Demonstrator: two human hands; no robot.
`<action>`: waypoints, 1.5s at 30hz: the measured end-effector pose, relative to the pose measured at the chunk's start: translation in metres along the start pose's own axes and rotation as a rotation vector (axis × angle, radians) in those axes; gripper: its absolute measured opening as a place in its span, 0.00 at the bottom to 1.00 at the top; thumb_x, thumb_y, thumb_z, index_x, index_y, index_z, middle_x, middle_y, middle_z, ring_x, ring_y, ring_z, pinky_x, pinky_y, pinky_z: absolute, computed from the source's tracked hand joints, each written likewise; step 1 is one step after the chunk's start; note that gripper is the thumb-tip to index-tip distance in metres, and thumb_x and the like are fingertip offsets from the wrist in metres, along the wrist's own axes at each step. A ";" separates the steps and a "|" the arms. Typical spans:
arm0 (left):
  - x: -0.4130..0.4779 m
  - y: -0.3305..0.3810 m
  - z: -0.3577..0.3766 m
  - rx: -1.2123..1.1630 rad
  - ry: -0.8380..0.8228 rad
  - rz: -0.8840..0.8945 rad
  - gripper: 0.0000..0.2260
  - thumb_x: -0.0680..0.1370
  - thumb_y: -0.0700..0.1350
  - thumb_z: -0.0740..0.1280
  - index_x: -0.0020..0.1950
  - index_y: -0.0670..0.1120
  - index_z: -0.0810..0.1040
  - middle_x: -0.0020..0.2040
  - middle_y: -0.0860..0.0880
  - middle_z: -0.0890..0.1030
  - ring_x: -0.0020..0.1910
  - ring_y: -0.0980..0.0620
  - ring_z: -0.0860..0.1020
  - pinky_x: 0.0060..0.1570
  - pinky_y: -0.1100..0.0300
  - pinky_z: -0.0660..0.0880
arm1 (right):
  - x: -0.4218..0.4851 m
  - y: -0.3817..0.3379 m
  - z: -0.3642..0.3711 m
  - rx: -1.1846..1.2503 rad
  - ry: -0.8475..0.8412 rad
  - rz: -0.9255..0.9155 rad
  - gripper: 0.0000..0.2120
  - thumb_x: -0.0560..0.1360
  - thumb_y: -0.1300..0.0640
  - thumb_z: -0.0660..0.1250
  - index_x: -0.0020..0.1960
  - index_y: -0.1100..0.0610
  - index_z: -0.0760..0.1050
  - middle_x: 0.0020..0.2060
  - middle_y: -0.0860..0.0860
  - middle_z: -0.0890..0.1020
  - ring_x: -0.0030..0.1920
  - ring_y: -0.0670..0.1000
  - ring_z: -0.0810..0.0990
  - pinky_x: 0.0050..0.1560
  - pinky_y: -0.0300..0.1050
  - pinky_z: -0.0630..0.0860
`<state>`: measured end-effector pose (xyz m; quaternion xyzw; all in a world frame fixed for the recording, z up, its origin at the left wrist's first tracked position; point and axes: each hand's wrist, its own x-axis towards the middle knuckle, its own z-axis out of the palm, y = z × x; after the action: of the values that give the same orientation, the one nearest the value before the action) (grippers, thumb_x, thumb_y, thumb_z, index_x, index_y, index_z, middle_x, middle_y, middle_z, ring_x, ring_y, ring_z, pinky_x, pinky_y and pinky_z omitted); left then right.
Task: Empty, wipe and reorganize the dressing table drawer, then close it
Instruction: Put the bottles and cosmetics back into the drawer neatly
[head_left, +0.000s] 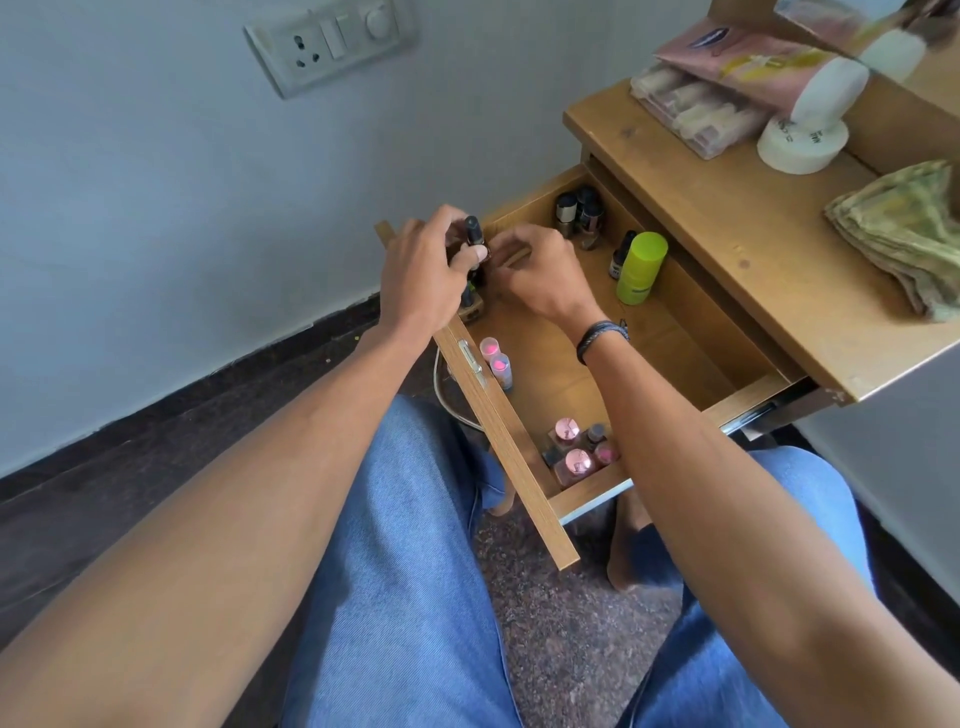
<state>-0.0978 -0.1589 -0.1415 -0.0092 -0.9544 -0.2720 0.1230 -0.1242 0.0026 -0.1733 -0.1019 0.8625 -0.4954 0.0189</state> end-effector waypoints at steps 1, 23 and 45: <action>0.000 0.000 0.000 -0.001 0.003 0.001 0.13 0.78 0.54 0.70 0.59 0.51 0.76 0.52 0.46 0.79 0.53 0.45 0.75 0.48 0.52 0.74 | 0.000 0.000 0.000 0.001 -0.018 -0.005 0.11 0.73 0.58 0.75 0.54 0.52 0.80 0.46 0.45 0.83 0.47 0.44 0.82 0.52 0.48 0.82; -0.003 0.002 -0.002 -0.009 -0.008 0.068 0.08 0.77 0.51 0.72 0.55 0.52 0.85 0.52 0.56 0.84 0.52 0.51 0.75 0.51 0.54 0.72 | 0.001 0.013 0.005 -0.220 -0.156 0.064 0.13 0.73 0.55 0.77 0.57 0.50 0.84 0.51 0.48 0.86 0.52 0.50 0.82 0.52 0.45 0.78; 0.000 -0.003 -0.001 -0.089 0.079 0.034 0.17 0.81 0.31 0.59 0.62 0.45 0.81 0.58 0.51 0.80 0.58 0.55 0.77 0.56 0.63 0.75 | -0.004 0.007 0.015 -0.208 -0.099 0.108 0.16 0.74 0.60 0.76 0.61 0.54 0.80 0.50 0.49 0.84 0.51 0.51 0.82 0.58 0.51 0.80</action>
<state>-0.0977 -0.1616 -0.1421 -0.0204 -0.9354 -0.3120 0.1648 -0.1198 -0.0058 -0.1874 -0.0812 0.9114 -0.3960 0.0775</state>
